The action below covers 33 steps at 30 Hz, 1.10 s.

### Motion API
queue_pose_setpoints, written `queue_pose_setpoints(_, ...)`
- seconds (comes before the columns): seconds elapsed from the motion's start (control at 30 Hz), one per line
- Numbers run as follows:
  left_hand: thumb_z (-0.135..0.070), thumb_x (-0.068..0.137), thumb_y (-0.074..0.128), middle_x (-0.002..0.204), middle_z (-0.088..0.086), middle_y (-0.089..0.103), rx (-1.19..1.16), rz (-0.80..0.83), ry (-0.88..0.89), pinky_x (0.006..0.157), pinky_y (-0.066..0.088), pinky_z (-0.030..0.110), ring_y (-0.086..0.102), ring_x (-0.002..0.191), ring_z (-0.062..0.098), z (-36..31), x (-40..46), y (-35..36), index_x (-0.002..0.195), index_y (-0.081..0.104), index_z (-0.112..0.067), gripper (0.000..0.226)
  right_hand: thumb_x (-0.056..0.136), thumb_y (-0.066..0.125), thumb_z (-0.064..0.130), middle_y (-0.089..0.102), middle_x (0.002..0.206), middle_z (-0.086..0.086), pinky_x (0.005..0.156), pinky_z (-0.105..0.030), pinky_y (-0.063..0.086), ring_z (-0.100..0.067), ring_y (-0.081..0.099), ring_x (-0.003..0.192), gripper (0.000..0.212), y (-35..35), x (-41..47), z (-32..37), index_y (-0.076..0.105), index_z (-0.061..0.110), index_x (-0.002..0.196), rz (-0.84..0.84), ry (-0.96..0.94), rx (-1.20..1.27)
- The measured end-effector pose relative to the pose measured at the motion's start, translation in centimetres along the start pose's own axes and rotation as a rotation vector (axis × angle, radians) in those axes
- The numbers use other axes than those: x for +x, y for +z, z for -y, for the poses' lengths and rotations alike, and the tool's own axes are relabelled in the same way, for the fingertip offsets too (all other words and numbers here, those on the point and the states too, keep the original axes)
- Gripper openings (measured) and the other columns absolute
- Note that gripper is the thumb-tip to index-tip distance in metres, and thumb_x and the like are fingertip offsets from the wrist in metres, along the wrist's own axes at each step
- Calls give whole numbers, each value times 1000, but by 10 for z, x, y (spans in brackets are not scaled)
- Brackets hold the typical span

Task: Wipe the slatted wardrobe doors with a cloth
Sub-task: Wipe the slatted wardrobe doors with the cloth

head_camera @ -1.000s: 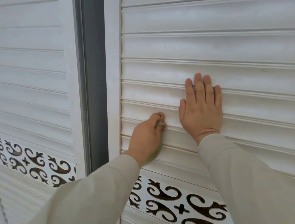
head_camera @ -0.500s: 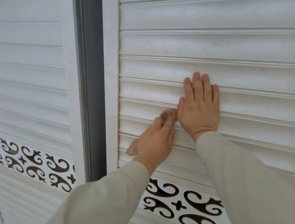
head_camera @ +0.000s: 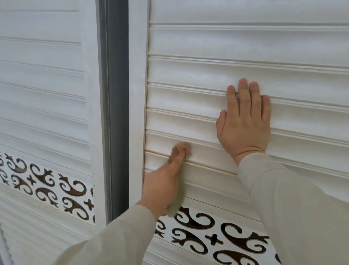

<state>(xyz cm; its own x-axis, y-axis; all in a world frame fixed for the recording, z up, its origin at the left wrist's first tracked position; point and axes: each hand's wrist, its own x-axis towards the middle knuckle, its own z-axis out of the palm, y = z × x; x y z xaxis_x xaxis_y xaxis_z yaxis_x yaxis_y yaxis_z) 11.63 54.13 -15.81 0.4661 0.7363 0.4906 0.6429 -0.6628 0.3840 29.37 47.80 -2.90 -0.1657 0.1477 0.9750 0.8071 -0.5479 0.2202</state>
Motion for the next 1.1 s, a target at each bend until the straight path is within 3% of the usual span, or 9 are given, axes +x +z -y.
queue_pose_setpoints(0.07, -18, 104, 40, 89, -2, 63, -200, -70, -173, 60, 53, 33, 52, 57, 12, 17, -2, 4, 148, -18, -54, 82, 97, 43, 30, 40, 153, -15, 114, -52, 27, -36, 34, 142, 51, -1, 0, 1, 45, 10, 144, -6, 3, -6)
queue_pose_setpoints(0.17, -26, 106, 35, 69, 5, 60, -346, -234, -384, 57, 51, 33, 57, 56, 17, 40, 4, -1, 148, -10, -59, 70, 97, 42, 29, 40, 152, -15, 114, -52, 28, -36, 35, 141, 51, -1, 0, 3, 46, 9, 144, -17, 0, 3)
queue_pose_setpoints(0.23, -27, 106, 35, 77, 7, 65, -401, -241, -390, 67, 56, 38, 63, 66, 23, 29, 3, -5, 152, -1, -55, 64, 97, 43, 29, 41, 152, -15, 114, -52, 28, -37, 36, 141, 51, 1, 0, 4, 46, 9, 143, -15, -4, 3)
queue_pose_setpoints(0.37, -22, 106, 38, 121, -7, 66, -270, -54, -50, 69, 50, 25, 62, 74, 15, -16, -13, 4, 152, 13, -51, 60, 96, 45, 29, 41, 152, -15, 114, -52, 27, -36, 36, 141, 51, 1, 0, 4, 47, 9, 143, -16, 4, -14)
queue_pose_setpoints(0.57, -17, 99, 46, 82, -2, 67, -348, -335, -243, 69, 53, 34, 61, 70, 23, 25, 5, -16, 127, 63, -42, 40, 96, 45, 29, 41, 152, -15, 114, -52, 27, -36, 35, 141, 52, -3, 0, 4, 46, 9, 144, -19, -2, -3)
queue_pose_setpoints(0.8, -16, 99, 47, 62, 0, 61, -397, -388, -285, 58, 56, 41, 59, 56, 24, 50, 5, -8, 122, 67, -30, 34, 96, 44, 29, 41, 152, -14, 115, -50, 23, -36, 36, 141, 51, 1, 0, 5, 47, 10, 143, -22, 7, -17)
queue_pose_setpoints(0.93, -15, 98, 49, 64, -23, 61, -418, -313, -9, 54, 46, 14, 55, 52, 3, 13, -3, 5, 116, 67, -43, 38, 96, 45, 29, 41, 152, -14, 115, -51, 25, -35, 36, 141, 51, 3, -1, 6, 47, 10, 143, -30, 6, -21)
queue_pose_setpoints(1.03, -25, 93, 46, 84, -14, 73, -273, -327, 225, 55, 56, 26, 65, 60, 12, -2, -2, 7, 116, 71, -32, 35, 95, 46, 29, 42, 151, -15, 114, -51, 26, -35, 36, 141, 51, 3, -1, 5, 48, 10, 143, -41, 6, -14)
queue_pose_setpoints(1.1, -27, 93, 46, 81, -10, 72, -177, -337, 199, 57, 56, 28, 66, 61, 18, 18, 7, 0, 114, 71, -33, 34, 95, 46, 29, 42, 151, -15, 114, -51, 26, -36, 36, 141, 51, 3, -1, 5, 48, 10, 143, -43, 1, -13)
